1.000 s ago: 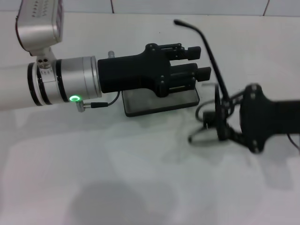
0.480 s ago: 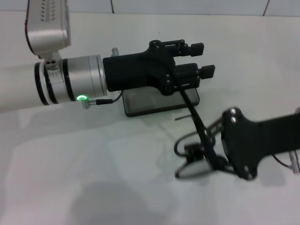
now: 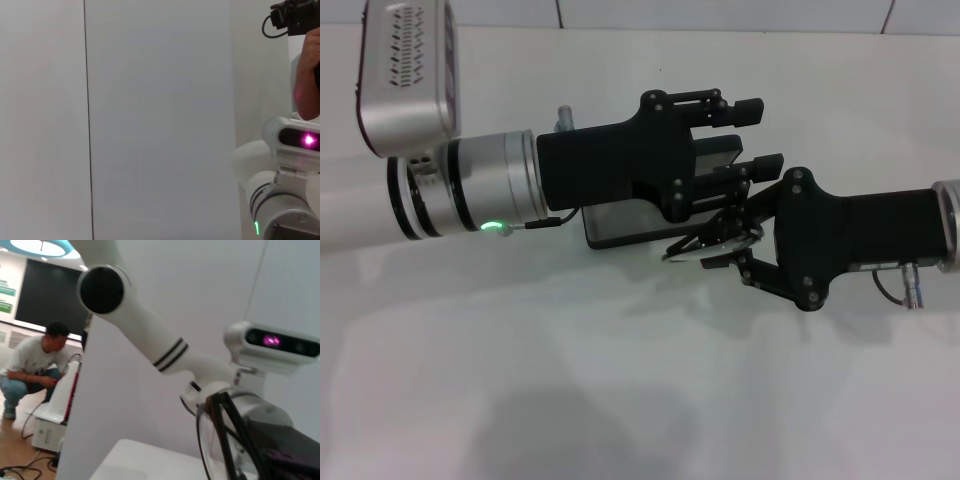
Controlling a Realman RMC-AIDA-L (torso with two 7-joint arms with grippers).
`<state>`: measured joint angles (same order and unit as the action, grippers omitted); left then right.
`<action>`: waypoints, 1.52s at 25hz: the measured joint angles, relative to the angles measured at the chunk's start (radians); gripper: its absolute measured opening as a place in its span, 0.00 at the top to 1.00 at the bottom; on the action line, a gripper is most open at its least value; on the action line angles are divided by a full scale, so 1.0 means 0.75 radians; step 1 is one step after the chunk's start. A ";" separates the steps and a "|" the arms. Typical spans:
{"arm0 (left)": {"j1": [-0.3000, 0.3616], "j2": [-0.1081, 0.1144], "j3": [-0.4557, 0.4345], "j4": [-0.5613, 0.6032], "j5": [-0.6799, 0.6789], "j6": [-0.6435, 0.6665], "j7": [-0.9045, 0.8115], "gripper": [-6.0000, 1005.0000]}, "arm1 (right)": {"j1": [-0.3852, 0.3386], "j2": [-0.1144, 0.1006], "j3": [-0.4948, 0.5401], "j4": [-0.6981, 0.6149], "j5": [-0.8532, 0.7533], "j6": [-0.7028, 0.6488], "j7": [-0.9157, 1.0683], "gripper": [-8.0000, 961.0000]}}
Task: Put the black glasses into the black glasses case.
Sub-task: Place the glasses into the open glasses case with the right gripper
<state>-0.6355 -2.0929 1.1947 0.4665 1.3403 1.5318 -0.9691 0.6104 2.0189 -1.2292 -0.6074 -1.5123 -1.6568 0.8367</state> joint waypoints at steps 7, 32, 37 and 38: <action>0.005 -0.001 0.005 -0.002 -0.021 0.002 0.031 0.43 | -0.003 0.000 -0.002 0.005 -0.011 0.055 0.021 0.89; 0.185 0.009 -0.294 -0.003 -0.163 -0.009 0.081 0.43 | -0.140 0.009 -0.724 -0.498 -0.294 1.254 0.489 0.89; 0.193 0.010 -0.296 -0.004 -0.164 -0.011 0.081 0.43 | -0.140 0.011 -0.898 -0.511 -0.316 1.518 0.546 0.89; 0.193 0.010 -0.296 -0.004 -0.162 -0.012 0.081 0.43 | -0.140 0.011 -0.898 -0.511 -0.316 1.518 0.546 0.89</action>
<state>-0.4905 -2.0856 0.9723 0.4633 1.2188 1.5231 -0.9081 0.5057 2.0273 -1.9030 -0.9908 -1.7496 -0.5182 1.2463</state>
